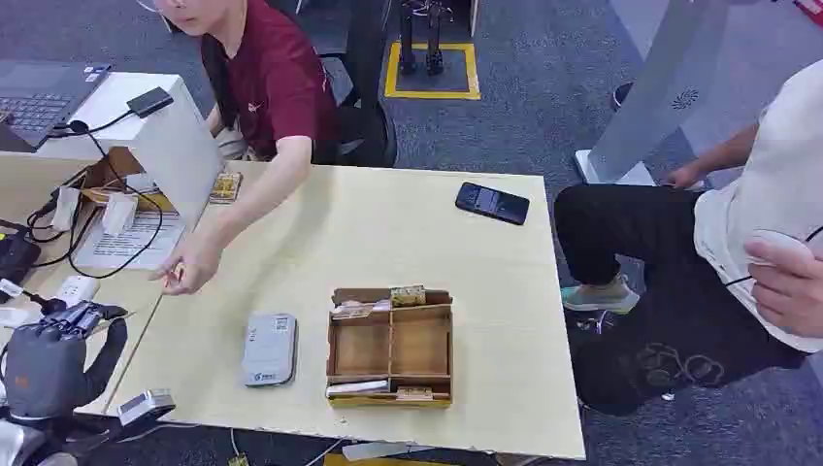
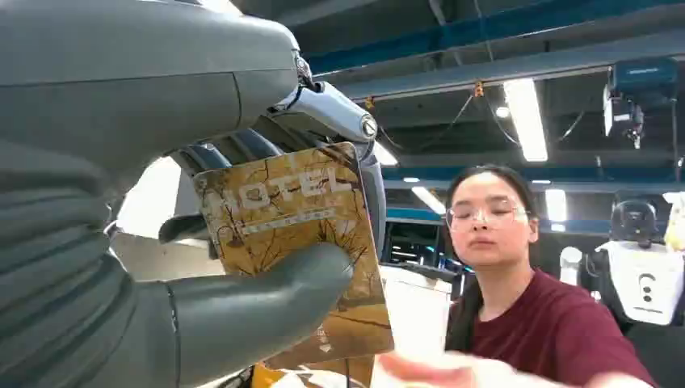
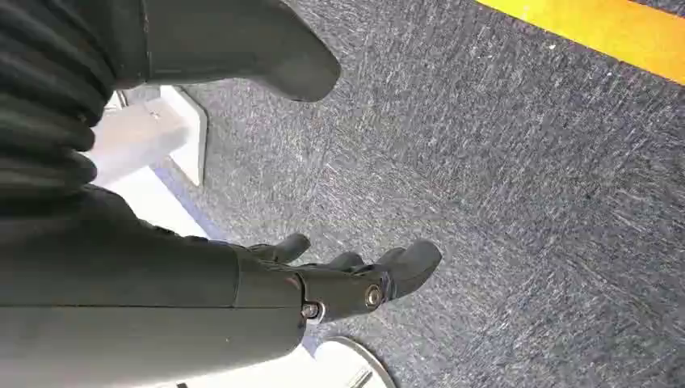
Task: Pass the card to the sensor for recognition and then transmit it.
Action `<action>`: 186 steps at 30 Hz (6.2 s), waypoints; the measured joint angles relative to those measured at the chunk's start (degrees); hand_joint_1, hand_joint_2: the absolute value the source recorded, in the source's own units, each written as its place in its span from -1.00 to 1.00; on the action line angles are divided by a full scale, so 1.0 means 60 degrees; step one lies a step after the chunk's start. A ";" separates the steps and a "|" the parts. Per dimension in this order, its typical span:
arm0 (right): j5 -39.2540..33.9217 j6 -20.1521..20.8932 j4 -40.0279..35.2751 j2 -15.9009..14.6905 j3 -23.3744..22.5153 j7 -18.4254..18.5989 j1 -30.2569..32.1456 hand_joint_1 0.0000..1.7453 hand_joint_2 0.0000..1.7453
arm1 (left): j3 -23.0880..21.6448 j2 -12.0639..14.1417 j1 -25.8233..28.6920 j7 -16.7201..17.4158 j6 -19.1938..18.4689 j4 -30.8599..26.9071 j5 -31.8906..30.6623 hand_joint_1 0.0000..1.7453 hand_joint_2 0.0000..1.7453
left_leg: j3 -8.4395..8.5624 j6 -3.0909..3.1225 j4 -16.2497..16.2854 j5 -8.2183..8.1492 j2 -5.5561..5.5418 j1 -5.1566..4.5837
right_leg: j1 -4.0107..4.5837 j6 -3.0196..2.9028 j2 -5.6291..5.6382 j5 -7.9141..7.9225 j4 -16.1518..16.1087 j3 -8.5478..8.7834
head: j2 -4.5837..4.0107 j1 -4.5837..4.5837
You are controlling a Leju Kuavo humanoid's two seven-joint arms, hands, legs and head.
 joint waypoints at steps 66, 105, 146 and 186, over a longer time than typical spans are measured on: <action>0.0000 -0.0117 -0.0098 0.0335 -0.0379 0.0459 0.0100 -1.00 1.00 | -0.1934 -0.2998 -0.1117 0.3996 -0.4954 0.1464 0.3862 1.00 1.00 | 0.0000 0.0001 0.0004 0.0000 -0.0001 -0.0003 | -0.0003 0.0006 0.0002 0.0007 -0.0001 -0.0002 | -0.0004 0.0000; 0.0000 -0.0164 -0.0106 0.0335 -0.0168 0.0266 0.0099 -1.00 1.00 | -0.1595 -0.3643 -0.1114 0.2888 -0.5327 0.2335 0.5538 1.00 1.00 | 0.0008 0.0005 0.0003 0.0004 -0.0002 -0.0002 | -0.0001 0.0008 -0.0002 0.0008 0.0000 0.0012 | -0.0004 -0.0004; 0.0000 0.0055 0.0040 0.0138 0.0976 0.0229 -0.0111 -1.00 1.00 | -0.0003 -0.3169 -0.3613 -0.1180 0.0069 0.1887 0.0845 1.00 1.00 | 0.0000 0.0002 0.0004 0.0020 -0.0004 -0.0002 | -0.0001 0.0007 -0.0004 0.0017 0.0005 0.0001 | -0.0003 0.0000; -0.0025 0.0062 0.0095 0.0091 0.0772 0.0084 0.0063 -1.00 1.00 | -0.2074 -0.1897 -0.1562 -0.1632 -0.3228 -0.0573 0.2550 -1.00 1.00 | -0.0010 0.0003 0.0002 0.0014 0.0015 -0.0002 | -0.0001 0.0007 0.0013 0.0015 0.0004 -0.0016 | 0.0000 0.0000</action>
